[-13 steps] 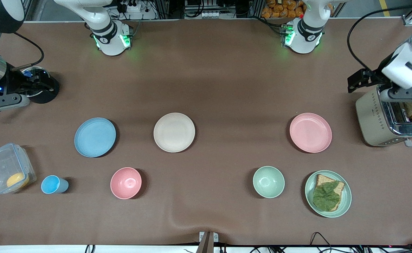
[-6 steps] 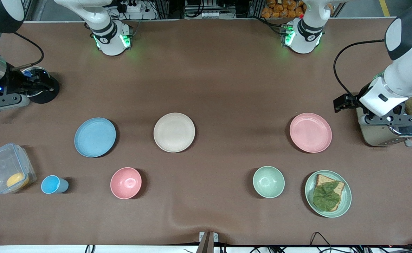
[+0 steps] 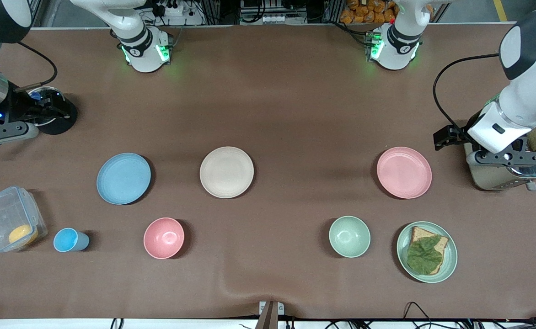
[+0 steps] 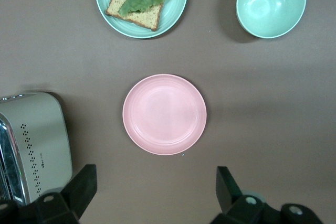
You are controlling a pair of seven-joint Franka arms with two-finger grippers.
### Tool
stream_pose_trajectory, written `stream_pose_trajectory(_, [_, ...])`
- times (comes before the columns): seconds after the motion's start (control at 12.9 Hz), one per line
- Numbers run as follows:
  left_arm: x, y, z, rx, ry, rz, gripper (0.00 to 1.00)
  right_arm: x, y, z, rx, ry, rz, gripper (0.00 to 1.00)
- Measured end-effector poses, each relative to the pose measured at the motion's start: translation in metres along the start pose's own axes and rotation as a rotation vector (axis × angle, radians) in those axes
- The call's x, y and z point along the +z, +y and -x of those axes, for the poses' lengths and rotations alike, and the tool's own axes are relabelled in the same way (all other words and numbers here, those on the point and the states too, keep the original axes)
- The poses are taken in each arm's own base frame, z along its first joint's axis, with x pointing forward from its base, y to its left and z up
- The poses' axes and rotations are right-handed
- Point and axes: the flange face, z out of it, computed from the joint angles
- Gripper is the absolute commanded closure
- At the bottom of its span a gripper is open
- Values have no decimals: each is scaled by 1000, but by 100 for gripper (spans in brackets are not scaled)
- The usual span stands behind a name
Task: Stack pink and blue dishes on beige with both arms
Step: 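Lower the left gripper to the rim of the pink plate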
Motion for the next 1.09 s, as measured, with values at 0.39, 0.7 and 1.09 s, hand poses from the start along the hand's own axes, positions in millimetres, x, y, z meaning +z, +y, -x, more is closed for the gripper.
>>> stream_pose_trajectory(0.39, [4,-3,0,-4,-8,0,0,0,0,0,0,0,0,0])
stream_pose_trajectory(0.7, [36,-4,-10,-5,-46,7,0,0,1,0,2,-1,0,0])
stream_pose_trajectory(1.09, [92,-7,-18,24,-46,-48,0,0,2,0,3,-1,-1,0])
